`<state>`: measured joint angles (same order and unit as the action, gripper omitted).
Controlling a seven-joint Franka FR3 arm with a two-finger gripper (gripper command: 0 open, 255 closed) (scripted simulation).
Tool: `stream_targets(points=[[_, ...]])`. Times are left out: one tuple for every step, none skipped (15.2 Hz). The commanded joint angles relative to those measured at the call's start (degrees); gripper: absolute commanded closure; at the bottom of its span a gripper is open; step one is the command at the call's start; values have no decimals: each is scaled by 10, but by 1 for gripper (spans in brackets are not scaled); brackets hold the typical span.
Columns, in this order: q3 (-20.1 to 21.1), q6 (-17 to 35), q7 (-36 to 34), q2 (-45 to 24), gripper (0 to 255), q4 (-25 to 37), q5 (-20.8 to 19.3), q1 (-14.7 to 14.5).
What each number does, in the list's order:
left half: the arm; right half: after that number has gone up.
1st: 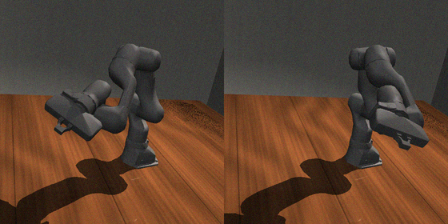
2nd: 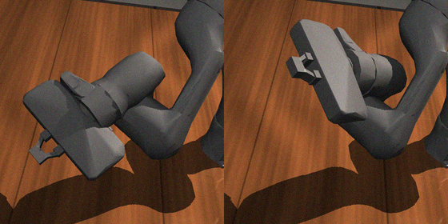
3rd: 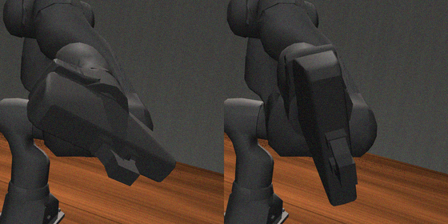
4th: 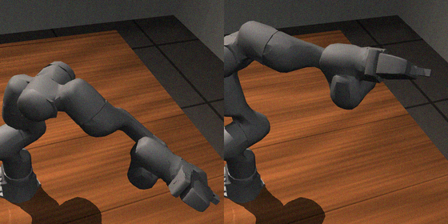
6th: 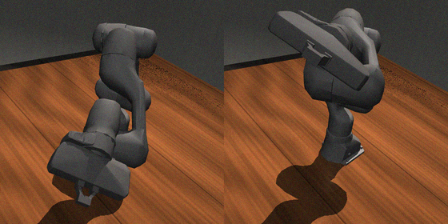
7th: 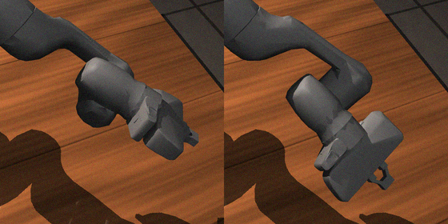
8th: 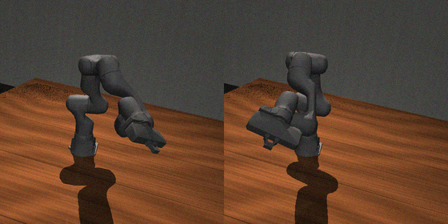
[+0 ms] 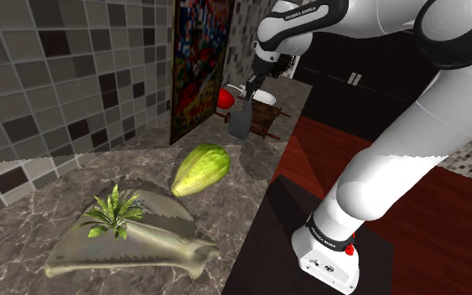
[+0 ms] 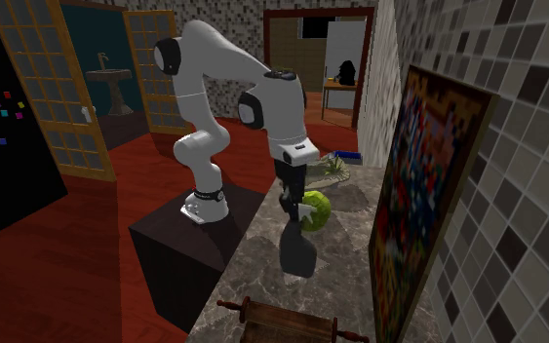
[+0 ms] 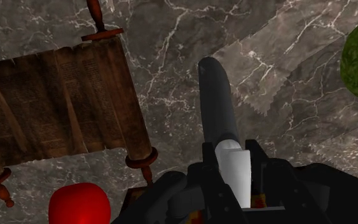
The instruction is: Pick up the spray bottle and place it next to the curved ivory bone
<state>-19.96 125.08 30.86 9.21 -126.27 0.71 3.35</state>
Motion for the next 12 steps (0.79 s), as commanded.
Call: stream_targets(points=[[2, -16, -4, 7, 255, 9, -3, 0], [2, -24, -5, 10, 255, 15, -4, 0], [3, -32, -6, 12, 255, 20, -5, 0], [3, -39, -7, 14, 255, 26, -6, 0], [4, -47, -8, 16, 255, 32, -6, 0], [4, -55, -8, 17, 255, 38, -7, 0], [5, -62, -9, 19, 255, 44, -8, 0], [5, -70, -10, 21, 255, 51, -8, 0], [5, -78, -11, 22, 255, 57, -9, 0], [6, -86, -11, 23, 255, 64, -9, 0], [6, -93, -12, 24, 255, 70, -10, 0], [7, -101, -13, 25, 255, 77, -10, 0]])
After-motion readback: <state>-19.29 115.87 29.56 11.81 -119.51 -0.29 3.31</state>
